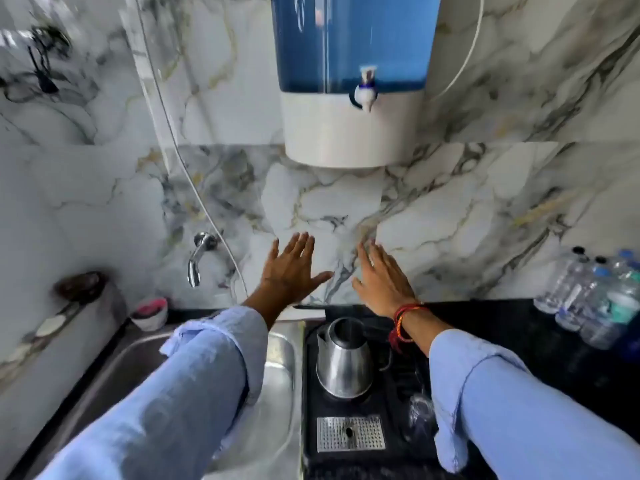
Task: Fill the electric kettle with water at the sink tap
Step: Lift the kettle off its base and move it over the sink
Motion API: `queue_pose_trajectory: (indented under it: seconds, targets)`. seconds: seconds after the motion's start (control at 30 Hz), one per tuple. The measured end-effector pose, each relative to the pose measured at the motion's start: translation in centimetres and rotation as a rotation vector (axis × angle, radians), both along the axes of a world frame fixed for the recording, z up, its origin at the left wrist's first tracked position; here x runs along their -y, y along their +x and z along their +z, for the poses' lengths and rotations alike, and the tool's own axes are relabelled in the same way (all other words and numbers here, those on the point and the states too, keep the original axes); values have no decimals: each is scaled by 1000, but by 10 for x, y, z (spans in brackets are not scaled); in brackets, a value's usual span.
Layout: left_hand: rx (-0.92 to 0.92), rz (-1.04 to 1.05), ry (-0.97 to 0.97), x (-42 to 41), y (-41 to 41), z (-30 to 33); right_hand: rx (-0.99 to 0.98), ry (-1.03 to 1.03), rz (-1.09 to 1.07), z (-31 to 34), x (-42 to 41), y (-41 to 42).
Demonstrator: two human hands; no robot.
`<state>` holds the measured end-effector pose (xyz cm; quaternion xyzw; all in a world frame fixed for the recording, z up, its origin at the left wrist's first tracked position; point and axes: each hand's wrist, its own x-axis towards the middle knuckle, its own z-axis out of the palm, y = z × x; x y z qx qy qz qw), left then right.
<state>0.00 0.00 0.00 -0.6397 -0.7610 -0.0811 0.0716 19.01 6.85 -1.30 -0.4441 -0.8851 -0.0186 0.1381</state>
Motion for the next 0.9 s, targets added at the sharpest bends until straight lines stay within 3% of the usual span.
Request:
queue_pose_trajectory:
  seconds: [0.13,0.2,0.33,0.57,0.9]
  targets:
    - [-16,-31,-174,16,15,-77,60,-238,-67,-50,2,1]
    - [97,6,-365,-2,20,-140,139,-429,-73,-109,-27,-9]
    - [135,-20,-338,-2,33,-166,175,-553,-168,-125,-29,-5]
    - [183,-14,-317,-5,36,-194,83,-330,-199,-155,-44,-6]
    - [158,-62,-186,0,-14,-187,-18,-267,-217,-136,-43,-53]
